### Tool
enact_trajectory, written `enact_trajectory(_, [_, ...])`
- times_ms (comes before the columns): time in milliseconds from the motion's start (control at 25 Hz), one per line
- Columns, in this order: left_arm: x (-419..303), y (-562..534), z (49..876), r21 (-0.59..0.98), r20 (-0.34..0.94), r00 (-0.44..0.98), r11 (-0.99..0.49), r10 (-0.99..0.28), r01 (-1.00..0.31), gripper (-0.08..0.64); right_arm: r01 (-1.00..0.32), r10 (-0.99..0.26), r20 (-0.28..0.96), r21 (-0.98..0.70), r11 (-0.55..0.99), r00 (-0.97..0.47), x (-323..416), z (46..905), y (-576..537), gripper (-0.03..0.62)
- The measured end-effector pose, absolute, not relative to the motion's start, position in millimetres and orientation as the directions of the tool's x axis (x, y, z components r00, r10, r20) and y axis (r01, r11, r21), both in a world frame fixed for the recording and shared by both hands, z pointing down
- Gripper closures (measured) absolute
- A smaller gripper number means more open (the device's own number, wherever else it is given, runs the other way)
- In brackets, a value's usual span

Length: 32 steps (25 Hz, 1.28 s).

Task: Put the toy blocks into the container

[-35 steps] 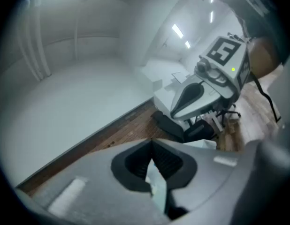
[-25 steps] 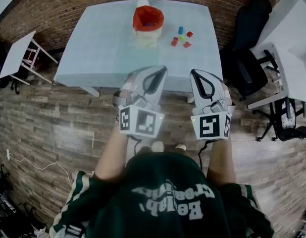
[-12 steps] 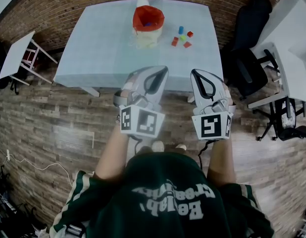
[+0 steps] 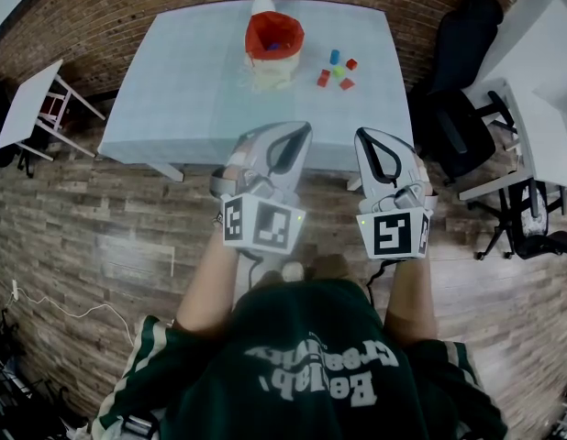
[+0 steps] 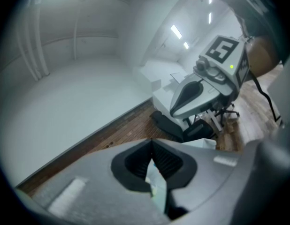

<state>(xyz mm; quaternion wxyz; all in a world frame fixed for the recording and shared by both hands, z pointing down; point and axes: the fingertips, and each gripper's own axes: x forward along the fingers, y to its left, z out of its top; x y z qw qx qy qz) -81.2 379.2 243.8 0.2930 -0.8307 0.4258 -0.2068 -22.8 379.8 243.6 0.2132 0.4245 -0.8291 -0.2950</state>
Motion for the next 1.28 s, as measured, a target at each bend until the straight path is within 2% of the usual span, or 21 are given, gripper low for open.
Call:
enact_trajectory(480, [-69,329,256,-0.659,0.123,0.546,-0.48,-0.829,-0.579,0.557,-0.588,-0.825,0.106,0.651,0.48,-0.556,-11,254,329,0.586])
enact_trajectory(1280, [-12,92,268,-0.631,0.177,0.484,-0.476,-0.857,-0.613,0.556,-0.566,-0.769,0.089,0.625,0.538,-0.633,45,253,88,0.586])
